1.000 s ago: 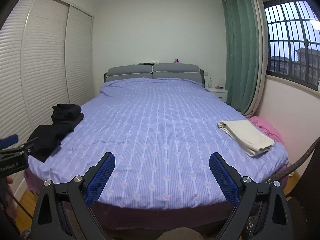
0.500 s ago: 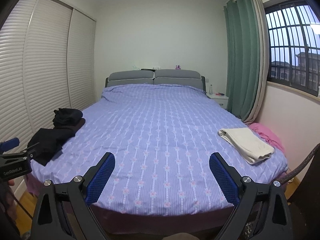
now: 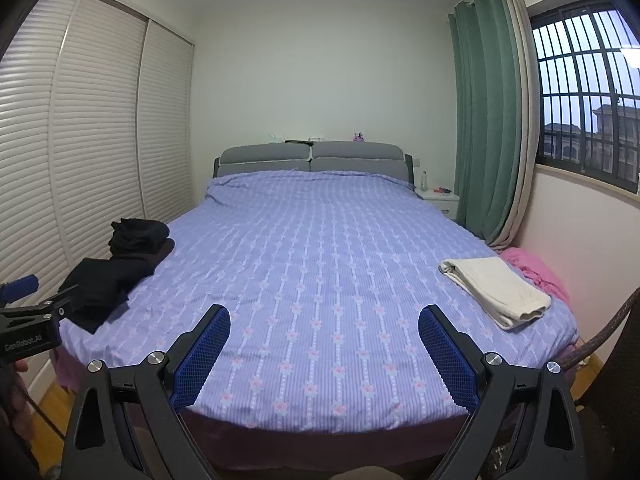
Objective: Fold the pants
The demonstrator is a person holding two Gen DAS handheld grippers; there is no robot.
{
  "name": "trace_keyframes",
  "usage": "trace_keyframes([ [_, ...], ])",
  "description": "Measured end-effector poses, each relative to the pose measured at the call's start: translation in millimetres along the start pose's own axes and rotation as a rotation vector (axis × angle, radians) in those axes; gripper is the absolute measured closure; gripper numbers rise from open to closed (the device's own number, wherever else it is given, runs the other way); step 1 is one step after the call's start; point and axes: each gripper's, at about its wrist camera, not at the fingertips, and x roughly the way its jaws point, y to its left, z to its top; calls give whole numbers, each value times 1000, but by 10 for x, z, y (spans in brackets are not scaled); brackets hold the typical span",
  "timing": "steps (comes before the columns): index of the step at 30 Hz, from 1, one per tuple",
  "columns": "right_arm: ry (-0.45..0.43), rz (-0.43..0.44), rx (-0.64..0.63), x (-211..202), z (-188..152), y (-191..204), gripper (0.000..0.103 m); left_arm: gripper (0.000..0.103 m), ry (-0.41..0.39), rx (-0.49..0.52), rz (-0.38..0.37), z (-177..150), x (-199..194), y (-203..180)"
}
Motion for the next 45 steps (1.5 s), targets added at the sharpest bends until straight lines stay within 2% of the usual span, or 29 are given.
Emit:
trace_keyframes([
  [10, -1, 10, -3, 17, 1, 1, 7, 0, -7, 29, -20, 9, -30, -24],
  [16, -1, 15, -5, 30, -5, 14, 7, 0, -1, 8, -33, 5, -31, -1],
  [45, -3, 34, 2, 57, -24, 24, 7, 0, -19, 43, -12, 12, -86, -90],
])
